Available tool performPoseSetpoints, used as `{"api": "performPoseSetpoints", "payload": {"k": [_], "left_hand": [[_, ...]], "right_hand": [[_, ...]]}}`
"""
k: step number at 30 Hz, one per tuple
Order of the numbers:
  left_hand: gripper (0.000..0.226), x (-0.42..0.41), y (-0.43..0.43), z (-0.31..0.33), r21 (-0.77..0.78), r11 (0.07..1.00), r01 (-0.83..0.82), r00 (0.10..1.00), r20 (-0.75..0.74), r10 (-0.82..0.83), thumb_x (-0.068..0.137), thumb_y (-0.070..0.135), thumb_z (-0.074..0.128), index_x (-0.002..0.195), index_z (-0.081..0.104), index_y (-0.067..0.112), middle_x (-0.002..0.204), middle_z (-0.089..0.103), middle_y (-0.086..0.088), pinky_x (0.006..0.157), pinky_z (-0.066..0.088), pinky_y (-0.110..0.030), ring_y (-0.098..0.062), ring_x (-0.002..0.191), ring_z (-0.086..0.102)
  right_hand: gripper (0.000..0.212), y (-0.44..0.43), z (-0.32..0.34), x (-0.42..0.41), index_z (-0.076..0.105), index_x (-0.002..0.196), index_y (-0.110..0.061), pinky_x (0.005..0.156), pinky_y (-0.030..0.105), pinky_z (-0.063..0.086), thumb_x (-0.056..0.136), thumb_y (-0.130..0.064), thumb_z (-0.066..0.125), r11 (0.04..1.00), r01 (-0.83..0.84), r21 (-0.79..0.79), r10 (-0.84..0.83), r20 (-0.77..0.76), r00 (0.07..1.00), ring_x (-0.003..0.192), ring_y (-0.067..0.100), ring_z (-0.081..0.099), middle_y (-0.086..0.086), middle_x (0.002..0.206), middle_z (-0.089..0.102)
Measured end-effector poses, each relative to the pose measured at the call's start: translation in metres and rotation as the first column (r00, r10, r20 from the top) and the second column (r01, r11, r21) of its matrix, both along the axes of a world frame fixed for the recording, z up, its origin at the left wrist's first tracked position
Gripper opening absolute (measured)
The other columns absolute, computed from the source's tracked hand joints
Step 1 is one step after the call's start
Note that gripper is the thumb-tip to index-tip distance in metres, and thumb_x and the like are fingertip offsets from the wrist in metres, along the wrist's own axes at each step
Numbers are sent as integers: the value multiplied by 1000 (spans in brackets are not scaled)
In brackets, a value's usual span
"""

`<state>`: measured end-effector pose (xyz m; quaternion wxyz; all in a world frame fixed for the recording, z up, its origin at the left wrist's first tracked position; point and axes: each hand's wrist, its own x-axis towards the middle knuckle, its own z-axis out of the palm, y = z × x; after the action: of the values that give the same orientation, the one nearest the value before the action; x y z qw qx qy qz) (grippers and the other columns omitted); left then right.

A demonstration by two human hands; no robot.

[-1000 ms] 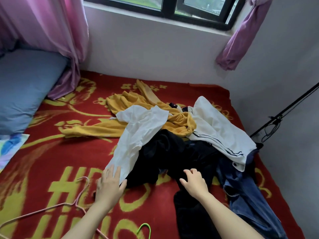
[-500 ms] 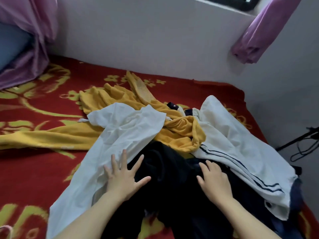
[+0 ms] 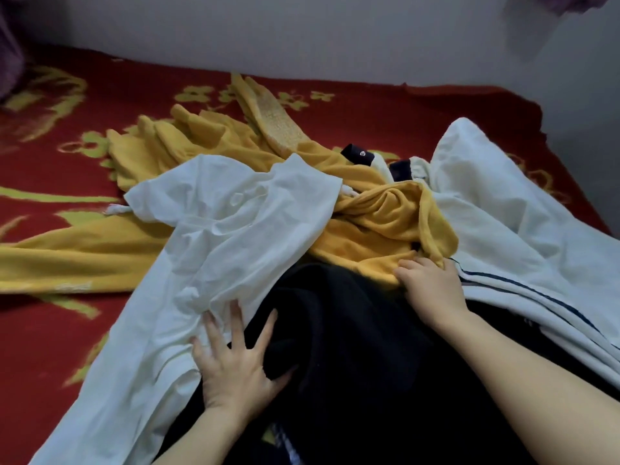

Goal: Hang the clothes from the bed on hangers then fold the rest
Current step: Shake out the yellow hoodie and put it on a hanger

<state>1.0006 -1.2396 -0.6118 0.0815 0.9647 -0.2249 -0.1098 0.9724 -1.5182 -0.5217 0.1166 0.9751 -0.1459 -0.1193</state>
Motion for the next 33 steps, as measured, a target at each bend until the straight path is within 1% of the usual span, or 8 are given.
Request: {"api": "performPoseSetpoints", "payload": {"k": [4, 9, 15, 19, 21, 24, 27, 33], "left_hand": [[87, 11, 0, -2, 48, 998, -41, 999, 12, 40, 77, 81, 2, 133, 42, 28, 142, 39, -28, 86, 26, -69, -61, 121, 30], [80, 16, 5, -11, 182, 982, -55, 996, 80, 41, 45, 81, -37, 119, -44, 52, 151, -31, -10, 100, 4, -64, -50, 134, -13], [80, -39, 38, 22, 290, 954, 81, 990, -136, -43, 87, 72, 12, 137, -32, 29, 157, -20, -7, 113, -1, -56, -34, 140, -24], [73, -102, 85, 61, 343, 929, 143, 968, -244, -59, 92, 66, 16, 147, -18, 31, 157, -20, -4, 114, 1, -56, -28, 141, -25], [73, -126, 100, 93, 324, 937, 132, 974, -216, -63, 91, 67, 17, 147, -17, 33, 157, -18, -4, 113, 2, -55, -28, 142, -23], [77, -164, 117, 159, 287, 950, 122, 981, -181, -72, 90, 69, 20, 147, -18, 33, 157, -17, -5, 112, 3, -54, -29, 142, -22], [83, -189, 116, 220, 206, 971, 125, 984, -152, -94, 87, 72, 26, 146, -20, 33, 157, -19, -5, 112, 3, -55, -30, 142, -21], [97, -227, 116, 374, 34, 987, 156, 988, 10, -157, 79, 77, 38, 146, -17, 35, 157, -17, -5, 112, 3, -60, -33, 142, -18]], "right_hand": [[16, -14, 16, -24, 42, 85, -30, 70, 29, 26, 92, -16, 39, 999, 44, 16, -44, 1, 999, 105, 21, 57, -8, 108, 62], [7, -13, 49, -99, 45, 86, -29, 54, 30, 23, 91, -27, 41, 995, 97, -40, -96, 12, 995, 91, 18, 59, -6, 87, 59], [12, 36, 75, -197, 50, 74, -26, 51, 27, 27, 84, -22, 56, 988, 124, 88, -132, 85, 988, 65, 21, 58, -2, 64, 53], [65, 84, 110, -233, 28, 52, -23, 41, 19, 17, 30, -10, 88, 993, 21, 119, -33, 98, 995, 30, 19, 47, 0, 37, 49], [60, 103, 145, -244, 26, 57, -22, 48, 20, 19, 48, -17, 85, 998, -15, 61, 13, 30, 999, 43, 18, 57, 1, 50, 59], [20, 113, 195, -275, 35, 79, -27, 63, 27, 27, 88, -14, 47, 993, 98, 60, -95, -54, 994, 94, 26, 62, 2, 78, 57], [22, 112, 268, -300, 33, 75, -23, 64, 28, 29, 85, -8, 46, 993, 102, 55, -100, -50, 994, 87, 25, 55, -3, 66, 29], [20, 131, 464, -331, 59, 90, -21, 58, 24, 33, 86, -6, 45, 989, 94, -112, -95, -1, 995, 89, 24, 58, 4, 103, 62]]}}
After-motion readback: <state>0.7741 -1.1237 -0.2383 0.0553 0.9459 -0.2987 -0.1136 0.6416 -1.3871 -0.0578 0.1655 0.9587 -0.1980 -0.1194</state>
